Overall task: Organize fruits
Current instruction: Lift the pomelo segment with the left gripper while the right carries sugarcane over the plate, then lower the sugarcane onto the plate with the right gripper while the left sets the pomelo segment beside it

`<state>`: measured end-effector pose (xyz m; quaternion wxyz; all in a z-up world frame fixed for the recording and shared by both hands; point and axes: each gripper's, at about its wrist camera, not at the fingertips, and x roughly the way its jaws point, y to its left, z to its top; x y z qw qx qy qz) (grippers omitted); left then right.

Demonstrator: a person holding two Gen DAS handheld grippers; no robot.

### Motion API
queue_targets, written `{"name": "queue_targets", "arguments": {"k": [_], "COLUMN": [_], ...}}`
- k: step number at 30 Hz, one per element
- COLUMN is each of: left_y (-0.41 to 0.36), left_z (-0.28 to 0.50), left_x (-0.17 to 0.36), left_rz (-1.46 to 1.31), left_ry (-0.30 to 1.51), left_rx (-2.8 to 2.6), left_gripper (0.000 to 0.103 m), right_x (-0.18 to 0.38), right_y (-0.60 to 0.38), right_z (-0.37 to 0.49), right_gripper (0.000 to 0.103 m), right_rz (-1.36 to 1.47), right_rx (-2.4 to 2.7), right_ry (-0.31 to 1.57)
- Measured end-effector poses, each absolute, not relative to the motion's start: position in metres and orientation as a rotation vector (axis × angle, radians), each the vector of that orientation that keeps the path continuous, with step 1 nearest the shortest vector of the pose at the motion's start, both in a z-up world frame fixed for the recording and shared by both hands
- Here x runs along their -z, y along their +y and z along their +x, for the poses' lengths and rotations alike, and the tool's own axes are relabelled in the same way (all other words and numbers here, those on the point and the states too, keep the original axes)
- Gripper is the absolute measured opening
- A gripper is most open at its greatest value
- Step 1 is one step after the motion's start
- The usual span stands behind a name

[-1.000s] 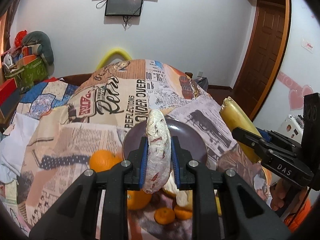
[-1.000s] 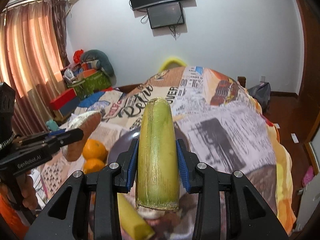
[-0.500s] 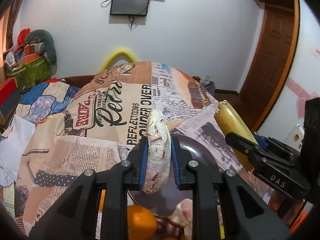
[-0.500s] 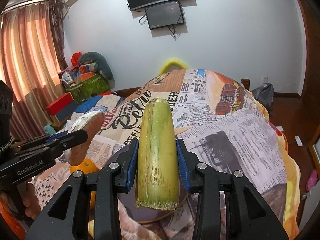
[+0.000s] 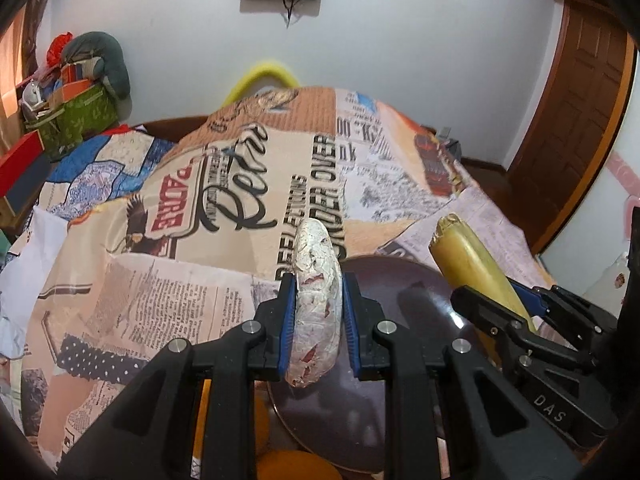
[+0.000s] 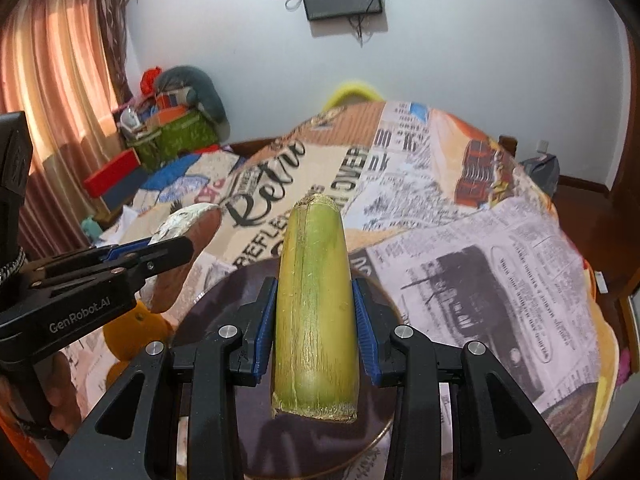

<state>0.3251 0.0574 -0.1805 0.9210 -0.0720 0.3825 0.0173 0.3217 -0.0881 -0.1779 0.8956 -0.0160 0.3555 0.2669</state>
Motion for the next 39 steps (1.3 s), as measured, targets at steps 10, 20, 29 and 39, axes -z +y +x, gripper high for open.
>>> {"name": "queue_targets", "arguments": {"k": [10,20,29,39], "left_y": [0.054,0.046,0.049,0.057], "left_z": [0.334,0.334,0.325,0.303], "left_x": [0.203,0.200,0.194,0.173], "left_rz": [-0.147,-0.120,-0.133,-0.153], "left_ry": [0.879,0.869,0.864,0.822], "left_rx": [-0.006,0.017,0.032,0.023], "left_gripper": [0.022,0.023,0.023,0.023], "right_x": [0.192,0.205,0.208,0.169], "right_y": [-0.080,-0.079,-0.078,-0.086], "right_z": [0.330,0.339,0.336,0.312], "right_gripper": [0.034,0.034,0.035,0.035], "right_rz": [-0.064,-0.073,-0.072,-0.079], "right_rx": [-0.564,-0.546,-0.548,-0.553], "right_ry": [0.807,0.857,0.866,0.775]}}
